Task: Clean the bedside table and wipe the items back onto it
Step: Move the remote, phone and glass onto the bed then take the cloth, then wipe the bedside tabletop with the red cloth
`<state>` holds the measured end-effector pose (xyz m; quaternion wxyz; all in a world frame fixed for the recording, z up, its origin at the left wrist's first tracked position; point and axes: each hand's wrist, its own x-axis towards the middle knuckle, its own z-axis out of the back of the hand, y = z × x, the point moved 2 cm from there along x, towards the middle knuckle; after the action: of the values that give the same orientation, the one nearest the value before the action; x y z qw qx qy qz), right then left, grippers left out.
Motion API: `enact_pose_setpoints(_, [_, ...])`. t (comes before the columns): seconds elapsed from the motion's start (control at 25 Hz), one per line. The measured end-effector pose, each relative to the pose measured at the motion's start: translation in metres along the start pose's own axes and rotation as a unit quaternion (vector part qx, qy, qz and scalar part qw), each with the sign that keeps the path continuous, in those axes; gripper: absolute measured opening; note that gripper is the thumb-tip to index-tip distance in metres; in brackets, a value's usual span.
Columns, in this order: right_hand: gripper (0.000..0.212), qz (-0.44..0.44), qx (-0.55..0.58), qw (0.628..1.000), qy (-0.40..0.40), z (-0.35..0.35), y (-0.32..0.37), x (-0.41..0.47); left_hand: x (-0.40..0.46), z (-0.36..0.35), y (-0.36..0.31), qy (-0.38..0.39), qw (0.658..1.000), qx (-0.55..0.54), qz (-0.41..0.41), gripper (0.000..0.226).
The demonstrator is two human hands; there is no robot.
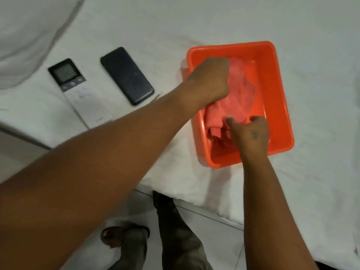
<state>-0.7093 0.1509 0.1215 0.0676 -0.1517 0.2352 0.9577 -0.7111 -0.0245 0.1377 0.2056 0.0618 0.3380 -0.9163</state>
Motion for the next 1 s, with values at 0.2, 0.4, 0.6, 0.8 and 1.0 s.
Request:
enact_pose_setpoints(0.2, [0.053, -0.099, 0.042, 0.992, 0.072, -0.028, -0.013, 0.033, 0.042, -0.037, -0.015, -0.02, 0.99, -0.046, 0.132, 0.051])
enact_pose_setpoints(0.4, [0.048, -0.086, 0.231, 0.963, 0.111, -0.015, 0.0, 0.021, 0.025, -0.023, -0.021, -0.029, 0.989, -0.099, 0.109, 0.027])
enact_pose_setpoints(0.6, [0.005, 0.144, 0.331, 0.918, 0.162, 0.027, 0.05, -0.058, -0.065, 0.075, 0.011, -0.161, 0.91, -0.375, 0.071, 0.015])
enact_pose_setpoints(0.8, [0.021, 0.247, 0.222, 0.867, 0.371, -0.02, 0.089, -0.188, -0.231, 0.122, 0.134, -0.299, 0.768, -0.549, 0.136, 0.011])
enact_pose_setpoints(1.0, [0.023, 0.256, 0.016, 0.82, 0.511, -0.165, 0.071, -0.296, -0.379, 0.05, 0.291, -0.37, 0.671, -0.513, 0.387, 0.03])
